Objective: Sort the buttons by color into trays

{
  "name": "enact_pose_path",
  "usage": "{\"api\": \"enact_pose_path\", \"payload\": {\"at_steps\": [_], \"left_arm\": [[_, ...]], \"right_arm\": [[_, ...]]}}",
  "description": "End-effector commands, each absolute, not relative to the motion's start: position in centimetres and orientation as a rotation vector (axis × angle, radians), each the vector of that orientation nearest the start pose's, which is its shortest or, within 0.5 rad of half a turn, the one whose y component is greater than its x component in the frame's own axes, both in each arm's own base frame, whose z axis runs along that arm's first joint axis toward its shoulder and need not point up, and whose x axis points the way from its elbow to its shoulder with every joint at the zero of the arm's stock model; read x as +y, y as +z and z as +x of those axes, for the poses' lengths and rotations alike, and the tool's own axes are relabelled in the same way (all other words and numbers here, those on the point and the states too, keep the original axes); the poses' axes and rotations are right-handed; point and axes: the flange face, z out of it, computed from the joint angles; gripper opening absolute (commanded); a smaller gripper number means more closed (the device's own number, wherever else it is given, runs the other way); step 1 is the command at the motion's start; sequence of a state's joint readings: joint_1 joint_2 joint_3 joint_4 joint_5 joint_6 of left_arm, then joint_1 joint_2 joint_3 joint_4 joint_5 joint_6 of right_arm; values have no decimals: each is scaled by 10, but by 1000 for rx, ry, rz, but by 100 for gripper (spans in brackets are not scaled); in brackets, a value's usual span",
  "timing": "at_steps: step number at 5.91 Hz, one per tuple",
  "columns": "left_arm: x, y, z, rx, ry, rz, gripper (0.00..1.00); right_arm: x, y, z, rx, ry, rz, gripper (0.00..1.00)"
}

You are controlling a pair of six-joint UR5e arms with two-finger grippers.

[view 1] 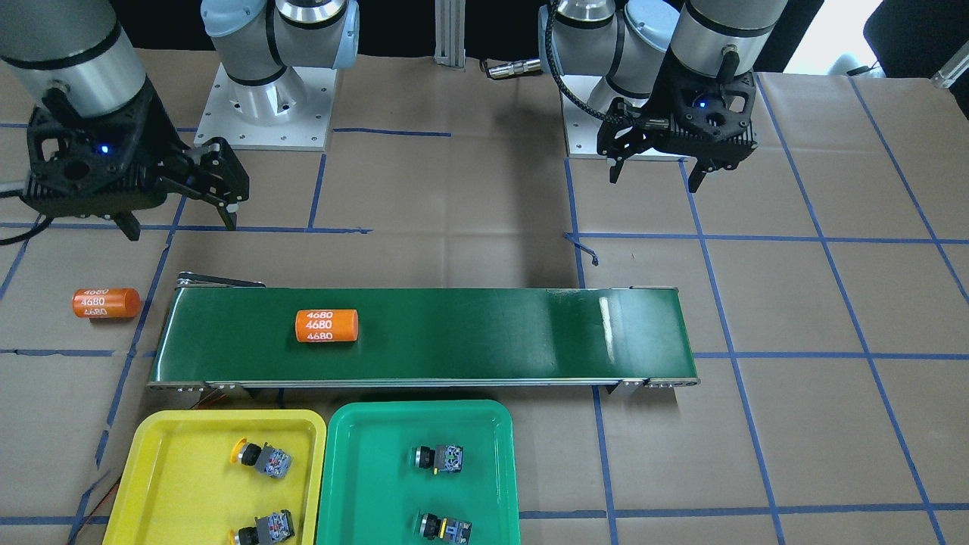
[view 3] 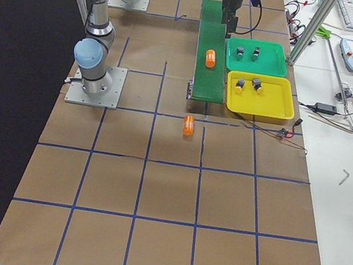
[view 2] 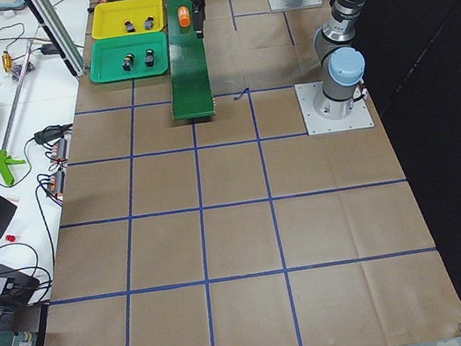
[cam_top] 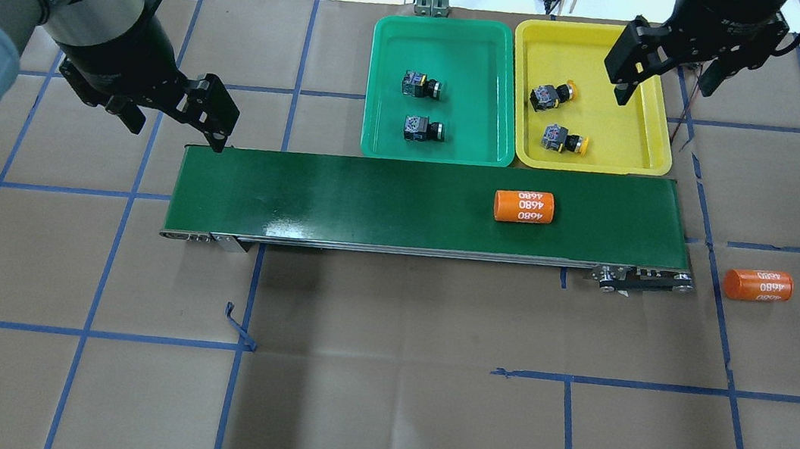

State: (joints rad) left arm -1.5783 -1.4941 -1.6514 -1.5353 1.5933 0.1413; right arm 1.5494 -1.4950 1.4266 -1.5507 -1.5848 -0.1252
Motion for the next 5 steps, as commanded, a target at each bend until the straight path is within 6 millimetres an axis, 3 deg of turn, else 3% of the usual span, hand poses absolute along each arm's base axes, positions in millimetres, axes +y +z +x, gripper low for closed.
{"api": "enact_pose_path", "payload": {"at_steps": [1,3,4,5], "left_arm": [[-462,489,-133,3108,-45,229,99],[-461,490,-132,3106,-47,226,99],[-462,490,-132,3106,-47,224,99],[-461,491,-132,3106,-50,226,99]], "right_arm": [[-498,536,124,3146,13,223,100],[-478,526,172,3157,70,85,100],[-485,514,167,3155,83,72,100],[-496,518,147,3163,5,3,100]]}}
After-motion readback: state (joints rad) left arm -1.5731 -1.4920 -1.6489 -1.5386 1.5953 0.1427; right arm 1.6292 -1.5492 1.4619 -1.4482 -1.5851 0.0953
